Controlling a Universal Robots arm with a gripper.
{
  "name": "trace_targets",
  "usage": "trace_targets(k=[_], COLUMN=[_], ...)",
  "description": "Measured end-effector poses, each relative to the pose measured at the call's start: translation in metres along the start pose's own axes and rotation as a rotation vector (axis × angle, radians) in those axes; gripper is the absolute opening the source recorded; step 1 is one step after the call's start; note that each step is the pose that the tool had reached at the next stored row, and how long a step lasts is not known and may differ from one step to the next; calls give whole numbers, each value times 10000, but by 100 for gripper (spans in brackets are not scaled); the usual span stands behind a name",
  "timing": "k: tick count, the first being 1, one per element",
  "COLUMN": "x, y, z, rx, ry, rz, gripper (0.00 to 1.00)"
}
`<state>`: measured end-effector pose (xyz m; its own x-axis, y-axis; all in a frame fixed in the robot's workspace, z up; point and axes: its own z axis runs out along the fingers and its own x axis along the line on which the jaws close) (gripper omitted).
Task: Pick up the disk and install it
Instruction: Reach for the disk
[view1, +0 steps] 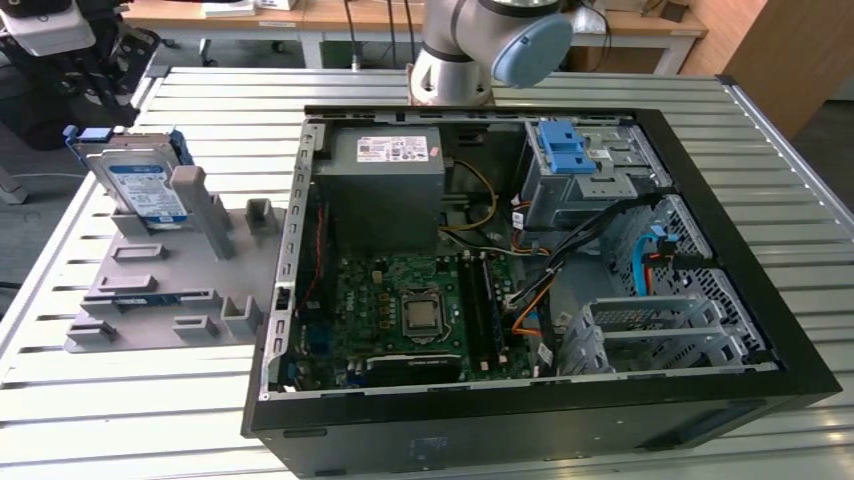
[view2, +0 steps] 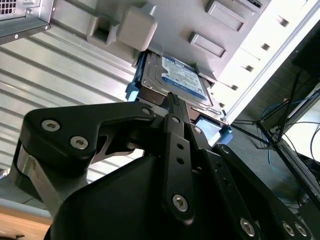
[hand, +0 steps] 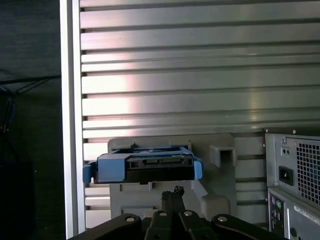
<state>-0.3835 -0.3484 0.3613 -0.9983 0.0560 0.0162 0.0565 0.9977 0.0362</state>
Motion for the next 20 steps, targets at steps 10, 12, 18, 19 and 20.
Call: trace_targets(k=[10,12,18,19,20], x=[30,59,167,185,202], y=[11,18,28,29,30], z=[2,3,9,9,11], rx=[0,0,-1,0,-1], ry=[1,1,0,0,-1], rz=[0,0,0,0,0], gripper=[11,11,11,11,11])
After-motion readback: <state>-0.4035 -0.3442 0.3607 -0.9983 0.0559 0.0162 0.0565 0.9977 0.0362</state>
